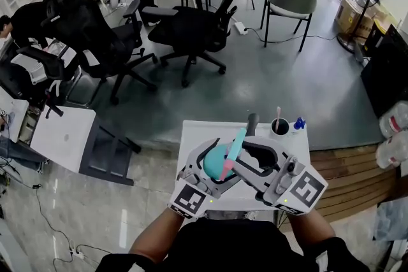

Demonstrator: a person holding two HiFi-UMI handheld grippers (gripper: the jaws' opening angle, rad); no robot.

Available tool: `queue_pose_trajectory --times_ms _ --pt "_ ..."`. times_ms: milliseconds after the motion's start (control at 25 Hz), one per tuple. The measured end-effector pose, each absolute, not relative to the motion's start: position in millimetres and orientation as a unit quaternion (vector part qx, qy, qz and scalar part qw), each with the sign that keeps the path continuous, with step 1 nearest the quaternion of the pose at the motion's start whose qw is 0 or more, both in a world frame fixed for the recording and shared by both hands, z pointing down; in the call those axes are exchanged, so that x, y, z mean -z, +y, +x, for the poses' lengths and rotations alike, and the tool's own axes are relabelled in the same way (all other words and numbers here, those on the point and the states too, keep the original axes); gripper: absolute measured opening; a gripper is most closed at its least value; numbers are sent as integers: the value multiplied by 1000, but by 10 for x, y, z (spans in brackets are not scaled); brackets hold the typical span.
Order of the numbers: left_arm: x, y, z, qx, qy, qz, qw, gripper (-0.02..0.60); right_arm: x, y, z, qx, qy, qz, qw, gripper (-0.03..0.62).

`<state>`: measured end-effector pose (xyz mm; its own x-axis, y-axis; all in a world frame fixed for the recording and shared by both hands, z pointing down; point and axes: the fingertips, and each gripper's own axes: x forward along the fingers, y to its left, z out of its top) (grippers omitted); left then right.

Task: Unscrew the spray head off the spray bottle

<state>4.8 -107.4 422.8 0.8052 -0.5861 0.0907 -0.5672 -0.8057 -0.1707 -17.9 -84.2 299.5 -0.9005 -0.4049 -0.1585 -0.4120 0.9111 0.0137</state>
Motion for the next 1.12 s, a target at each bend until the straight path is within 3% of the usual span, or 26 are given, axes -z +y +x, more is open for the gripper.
queue_pose_trajectory --times_ms 240,720,960,1040,1120 --pt "-4213 -932 156 71 270 -957 78 460 -2992 -648 -126 -5 995 -57 79 138" --pt "-4105 -766 338 51 232 -968 83 460 -2902 -471 44 18 990 65 124 138" --pt "-4092 -884 242 41 265 -961 62 460 -2959 -615 -23 -18 993 -19 111 146" --pt "-4125 -958 171 46 284 -956 64 460 -2994 -694 -70 -29 991 -79 102 195" --pt "-4122 -1031 105 42 306 -950 56 460 -2990 -760 -70 -26 983 -139 119 199"
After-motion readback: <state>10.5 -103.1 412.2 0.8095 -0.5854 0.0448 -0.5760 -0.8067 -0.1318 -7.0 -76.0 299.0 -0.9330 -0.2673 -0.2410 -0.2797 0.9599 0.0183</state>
